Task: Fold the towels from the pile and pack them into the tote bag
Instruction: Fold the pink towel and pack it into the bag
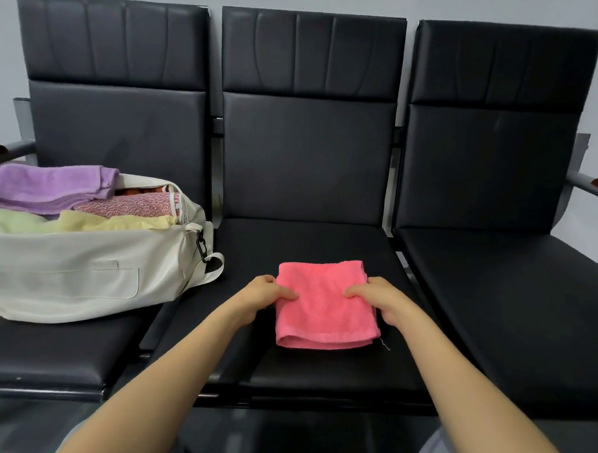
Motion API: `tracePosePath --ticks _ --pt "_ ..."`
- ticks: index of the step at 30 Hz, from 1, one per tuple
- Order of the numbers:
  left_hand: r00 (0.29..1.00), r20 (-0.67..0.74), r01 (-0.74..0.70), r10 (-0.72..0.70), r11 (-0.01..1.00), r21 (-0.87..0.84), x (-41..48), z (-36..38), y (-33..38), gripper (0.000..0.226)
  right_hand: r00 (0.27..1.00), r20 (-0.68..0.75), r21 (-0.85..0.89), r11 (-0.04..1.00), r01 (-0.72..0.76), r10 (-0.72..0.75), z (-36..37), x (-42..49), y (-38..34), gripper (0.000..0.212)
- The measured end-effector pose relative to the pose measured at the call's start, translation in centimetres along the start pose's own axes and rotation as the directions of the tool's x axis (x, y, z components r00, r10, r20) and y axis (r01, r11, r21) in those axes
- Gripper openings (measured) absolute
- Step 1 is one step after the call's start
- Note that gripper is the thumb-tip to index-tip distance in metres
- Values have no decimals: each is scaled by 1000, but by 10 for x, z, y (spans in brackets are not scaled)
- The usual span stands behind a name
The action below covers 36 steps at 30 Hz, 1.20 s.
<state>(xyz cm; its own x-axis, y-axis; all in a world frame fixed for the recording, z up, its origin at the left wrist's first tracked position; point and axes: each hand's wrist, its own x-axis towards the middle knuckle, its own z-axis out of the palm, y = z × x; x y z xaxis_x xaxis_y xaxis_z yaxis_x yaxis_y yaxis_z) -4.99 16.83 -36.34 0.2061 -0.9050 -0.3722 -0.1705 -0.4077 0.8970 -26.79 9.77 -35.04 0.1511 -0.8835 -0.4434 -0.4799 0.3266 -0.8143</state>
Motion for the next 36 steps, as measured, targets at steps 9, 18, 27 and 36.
tracePosePath --ticks 9,18,27,36 --pt "939 -10 -342 343 932 -120 -19 -31 17 56 926 44 161 917 365 -376 -23 -26 -15 60" --pt "604 -167 -573 779 571 588 -40 -26 20 70 719 -79 -164 720 674 -691 -12 -43 -19 62" --pt "533 -156 -494 831 456 740 -37 -24 17 53 648 -122 -479 617 624 -752 -2 -46 -18 56" --pt "488 53 -607 871 295 738 -38 -41 15 38 642 -170 -564 608 558 -747 -8 -46 -19 38"
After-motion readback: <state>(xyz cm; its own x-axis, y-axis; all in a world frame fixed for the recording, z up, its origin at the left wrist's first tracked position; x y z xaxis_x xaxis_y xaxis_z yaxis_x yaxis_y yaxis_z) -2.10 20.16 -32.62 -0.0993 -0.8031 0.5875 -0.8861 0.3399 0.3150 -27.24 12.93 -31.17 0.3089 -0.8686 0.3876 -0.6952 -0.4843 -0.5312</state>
